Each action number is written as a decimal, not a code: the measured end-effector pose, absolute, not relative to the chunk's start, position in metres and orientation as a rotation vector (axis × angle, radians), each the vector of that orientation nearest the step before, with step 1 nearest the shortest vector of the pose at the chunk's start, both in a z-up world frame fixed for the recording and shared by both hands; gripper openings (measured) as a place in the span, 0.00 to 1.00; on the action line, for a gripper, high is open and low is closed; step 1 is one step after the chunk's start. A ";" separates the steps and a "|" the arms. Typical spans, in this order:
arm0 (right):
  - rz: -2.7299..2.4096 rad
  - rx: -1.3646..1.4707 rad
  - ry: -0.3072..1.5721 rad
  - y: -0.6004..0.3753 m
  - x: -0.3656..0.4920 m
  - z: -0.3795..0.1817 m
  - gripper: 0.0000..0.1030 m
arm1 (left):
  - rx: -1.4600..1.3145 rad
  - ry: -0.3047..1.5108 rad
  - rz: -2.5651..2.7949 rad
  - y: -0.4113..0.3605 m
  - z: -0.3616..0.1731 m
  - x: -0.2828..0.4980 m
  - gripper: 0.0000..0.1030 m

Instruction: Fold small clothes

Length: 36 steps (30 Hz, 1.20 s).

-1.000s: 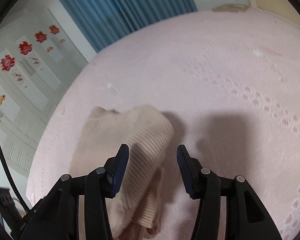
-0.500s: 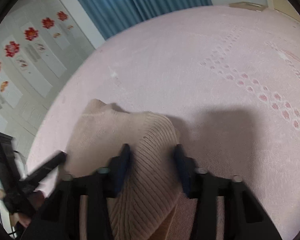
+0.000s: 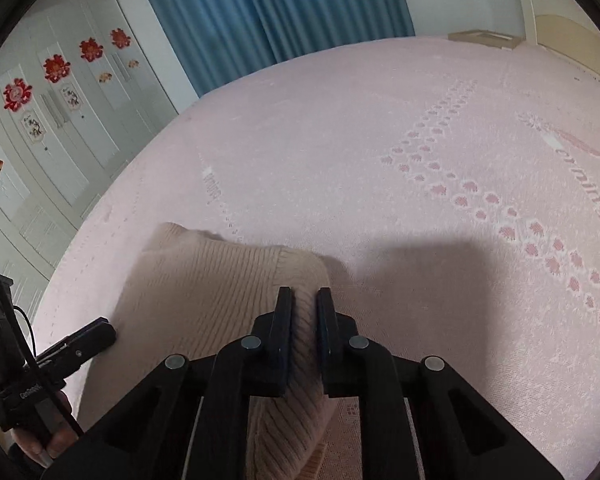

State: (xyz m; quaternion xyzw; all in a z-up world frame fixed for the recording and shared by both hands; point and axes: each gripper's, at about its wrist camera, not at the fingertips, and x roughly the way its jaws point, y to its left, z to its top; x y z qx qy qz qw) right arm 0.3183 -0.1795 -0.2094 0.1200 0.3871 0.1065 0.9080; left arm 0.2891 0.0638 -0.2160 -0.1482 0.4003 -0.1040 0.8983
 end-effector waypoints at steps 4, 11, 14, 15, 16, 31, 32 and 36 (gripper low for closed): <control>0.184 0.244 0.734 -0.192 0.305 -0.191 0.16 | -0.308 0.838 -0.211 0.063 -0.218 0.292 0.66; 0.274 0.336 0.713 -0.206 0.279 -0.177 0.32 | -0.306 0.840 -0.203 0.063 -0.220 0.292 0.66; 0.301 0.368 0.745 -0.206 0.269 -0.181 0.33 | -0.305 0.839 -0.199 0.062 -0.220 0.291 0.66; 0.299 0.367 0.754 -0.204 0.266 -0.181 0.33 | -0.307 0.839 -0.198 0.062 -0.220 0.290 0.66; 0.293 0.355 0.767 -0.201 0.265 -0.182 0.35 | -0.311 0.839 -0.199 0.063 -0.220 0.290 0.66; 0.294 0.267 0.811 -0.174 0.246 -0.201 0.11 | -0.311 0.829 -0.219 0.059 -0.217 0.283 0.66; 0.294 0.253 0.768 -0.174 0.242 -0.195 0.10 | -0.305 0.826 -0.219 0.058 -0.216 0.283 0.66; 0.308 0.245 0.698 -0.178 0.233 -0.184 0.10 | -0.307 0.815 -0.230 0.060 -0.213 0.281 0.66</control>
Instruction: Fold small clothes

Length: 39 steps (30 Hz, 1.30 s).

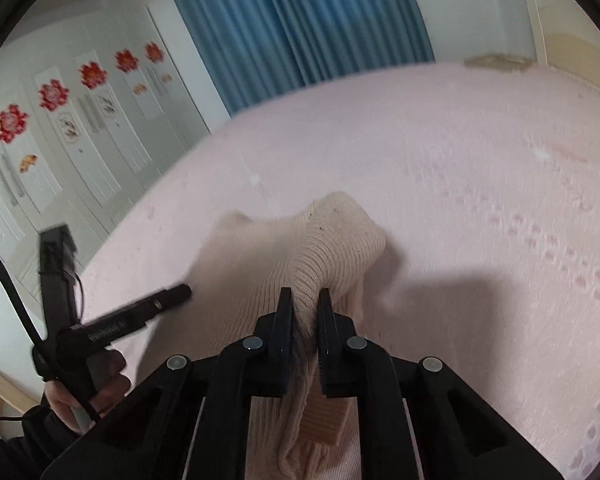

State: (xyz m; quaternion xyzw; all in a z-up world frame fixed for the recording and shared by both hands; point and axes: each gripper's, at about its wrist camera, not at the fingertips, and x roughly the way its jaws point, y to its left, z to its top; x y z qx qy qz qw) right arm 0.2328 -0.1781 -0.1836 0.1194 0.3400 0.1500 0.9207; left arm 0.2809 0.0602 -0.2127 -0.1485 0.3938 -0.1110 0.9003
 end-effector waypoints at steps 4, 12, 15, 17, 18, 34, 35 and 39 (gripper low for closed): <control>0.165 0.093 0.888 -0.166 0.255 -0.217 0.11 | -0.318 0.821 -0.229 0.064 -0.214 0.281 0.66; 0.079 0.036 0.743 -0.160 0.250 -0.192 0.27 | -0.328 0.826 -0.217 0.067 -0.215 0.284 0.66; 0.139 0.016 0.688 -0.148 0.247 -0.183 0.27 | -0.313 0.829 -0.210 0.065 -0.216 0.285 0.66; 0.172 -0.001 0.676 -0.140 0.247 -0.181 0.27 | -0.309 0.830 -0.216 0.063 -0.217 0.285 0.66; 0.183 -0.018 0.680 -0.135 0.247 -0.183 0.27 | -0.305 0.833 -0.217 0.063 -0.217 0.285 0.66; 0.131 0.062 0.823 -0.149 0.272 -0.213 0.29 | -0.255 0.839 -0.211 0.056 -0.222 0.286 0.68; 0.132 0.070 0.826 -0.150 0.274 -0.214 0.30 | -0.256 0.840 -0.211 0.056 -0.222 0.286 0.68; 0.125 0.077 0.827 -0.150 0.273 -0.215 0.33 | -0.256 0.843 -0.211 0.056 -0.223 0.287 0.68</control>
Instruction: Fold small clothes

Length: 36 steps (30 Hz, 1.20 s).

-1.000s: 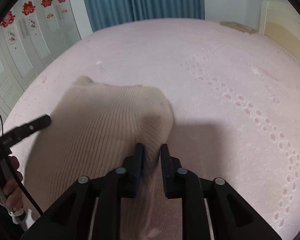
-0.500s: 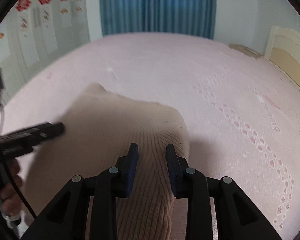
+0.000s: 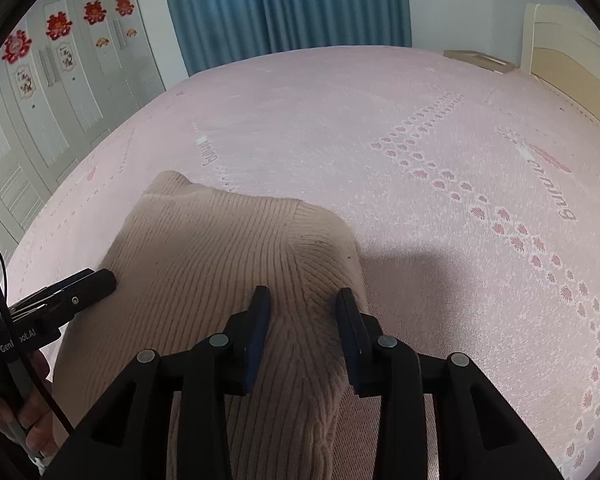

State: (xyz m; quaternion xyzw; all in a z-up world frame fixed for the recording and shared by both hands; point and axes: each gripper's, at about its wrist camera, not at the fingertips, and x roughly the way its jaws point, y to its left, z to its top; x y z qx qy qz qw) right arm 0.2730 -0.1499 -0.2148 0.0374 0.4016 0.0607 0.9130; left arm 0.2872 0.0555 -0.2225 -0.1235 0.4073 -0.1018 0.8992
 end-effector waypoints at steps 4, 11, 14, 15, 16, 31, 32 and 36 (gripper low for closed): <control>0.115 0.073 0.826 -0.150 0.273 -0.216 0.36 | -0.256 0.844 -0.211 0.056 -0.222 0.287 0.68; 0.112 0.124 0.841 -0.159 0.276 -0.218 0.44 | -0.258 0.847 -0.212 0.056 -0.222 0.287 0.68; 0.119 0.146 0.847 -0.161 0.277 -0.218 0.44 | -0.260 0.848 -0.212 0.056 -0.222 0.287 0.68; 0.118 0.141 0.845 -0.160 0.276 -0.218 0.44 | -0.261 0.848 -0.212 0.056 -0.222 0.287 0.68; 0.116 0.131 0.841 -0.159 0.276 -0.217 0.44 | -0.261 0.849 -0.212 0.056 -0.222 0.287 0.68; 0.070 -0.039 0.785 -0.140 0.269 -0.215 0.44 | -0.264 0.852 -0.220 0.057 -0.224 0.286 0.68; 0.072 -0.028 0.790 -0.142 0.270 -0.215 0.44 | -0.264 0.853 -0.220 0.057 -0.224 0.286 0.68; 0.076 -0.016 0.797 -0.144 0.270 -0.216 0.44 | -0.265 0.853 -0.220 0.056 -0.225 0.286 0.68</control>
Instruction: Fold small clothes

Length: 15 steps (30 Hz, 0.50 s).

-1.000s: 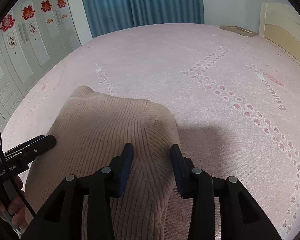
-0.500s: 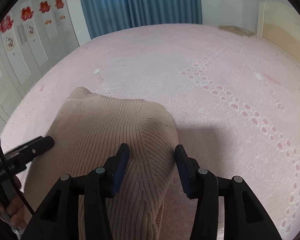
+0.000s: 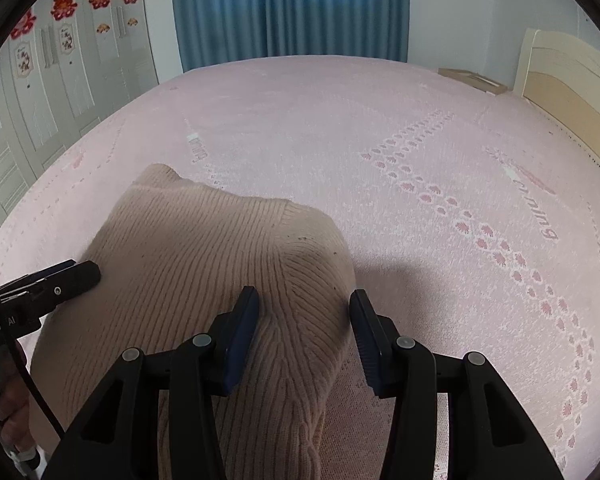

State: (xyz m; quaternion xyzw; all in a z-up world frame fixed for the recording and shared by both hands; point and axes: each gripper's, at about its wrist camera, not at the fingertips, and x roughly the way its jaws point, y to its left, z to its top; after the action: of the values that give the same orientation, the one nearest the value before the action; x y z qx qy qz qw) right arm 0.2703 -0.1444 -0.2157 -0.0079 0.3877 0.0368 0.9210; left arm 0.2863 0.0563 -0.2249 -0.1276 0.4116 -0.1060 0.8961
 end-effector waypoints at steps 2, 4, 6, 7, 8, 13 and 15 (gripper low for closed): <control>0.074 -0.021 0.795 -0.143 0.270 -0.216 0.44 | -0.265 0.853 -0.220 0.056 -0.225 0.286 0.68; 0.073 -0.023 0.795 -0.143 0.269 -0.216 0.44 | -0.264 0.853 -0.220 0.056 -0.225 0.286 0.68; 0.074 -0.021 0.794 -0.143 0.269 -0.216 0.44 | -0.263 0.853 -0.220 0.056 -0.225 0.286 0.68; 0.075 -0.018 0.795 -0.143 0.269 -0.217 0.44 | -0.264 0.854 -0.221 0.056 -0.224 0.287 0.68; 0.076 -0.016 0.796 -0.143 0.269 -0.217 0.44 | -0.264 0.854 -0.221 0.056 -0.225 0.287 0.68; 0.079 -0.010 0.800 -0.144 0.272 -0.217 0.44 | -0.262 0.856 -0.230 0.055 -0.225 0.286 0.68; 0.079 -0.010 0.802 -0.145 0.272 -0.217 0.44 | -0.257 0.859 -0.246 0.053 -0.224 0.284 0.68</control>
State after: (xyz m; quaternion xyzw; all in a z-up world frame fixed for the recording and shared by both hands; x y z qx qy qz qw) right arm 0.2721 -0.1449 -0.2173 -0.0050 0.3900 0.0384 0.9200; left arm 0.2840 0.0528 -0.2245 -0.1240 0.4140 -0.1189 0.8939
